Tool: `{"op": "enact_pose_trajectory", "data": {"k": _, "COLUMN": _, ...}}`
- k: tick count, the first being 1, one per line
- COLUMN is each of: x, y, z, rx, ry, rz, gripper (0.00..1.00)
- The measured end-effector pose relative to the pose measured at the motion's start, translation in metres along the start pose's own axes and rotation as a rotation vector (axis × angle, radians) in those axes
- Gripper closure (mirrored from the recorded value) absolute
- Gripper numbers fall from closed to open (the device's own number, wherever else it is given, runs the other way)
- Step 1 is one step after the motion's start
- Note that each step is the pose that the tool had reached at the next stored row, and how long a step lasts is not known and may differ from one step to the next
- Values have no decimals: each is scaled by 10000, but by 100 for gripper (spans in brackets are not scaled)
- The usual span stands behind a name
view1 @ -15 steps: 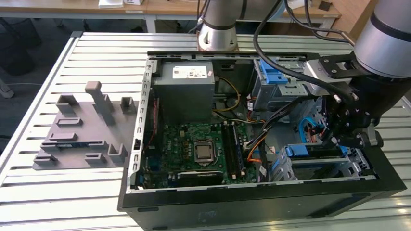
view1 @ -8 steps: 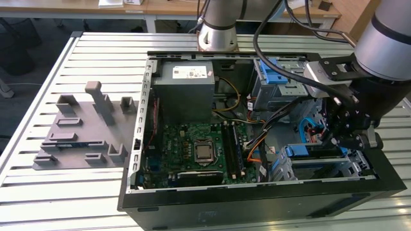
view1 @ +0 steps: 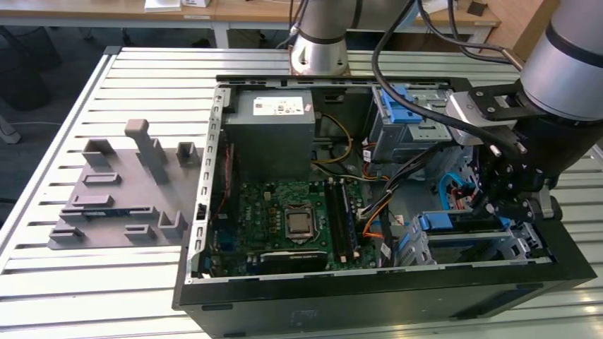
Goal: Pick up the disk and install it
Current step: 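Insert the first disk wire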
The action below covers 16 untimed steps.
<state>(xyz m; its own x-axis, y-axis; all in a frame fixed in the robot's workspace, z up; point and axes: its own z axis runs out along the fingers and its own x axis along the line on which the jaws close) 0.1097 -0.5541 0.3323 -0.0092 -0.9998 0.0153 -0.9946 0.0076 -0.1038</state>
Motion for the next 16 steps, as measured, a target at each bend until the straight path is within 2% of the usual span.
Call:
{"op": "enact_pose_trajectory", "data": {"k": 5, "x": 1, "y": -3, "z": -33, "rx": 0, "ry": -6, "rz": 1, "gripper": 84}}
{"op": "enact_pose_trajectory", "data": {"k": 11, "x": 26, "y": -4, "z": -32, "rx": 0, "ry": -12, "rz": 1, "gripper": 84}}
{"op": "enact_pose_trajectory", "data": {"k": 14, "x": 28, "y": -3, "z": -25, "rx": 0, "ry": -55, "rz": 6, "gripper": 84}}
{"op": "enact_pose_trajectory", "data": {"k": 16, "x": 29, "y": -2, "z": -20, "rx": -1, "ry": -119, "rz": 13, "gripper": 84}}
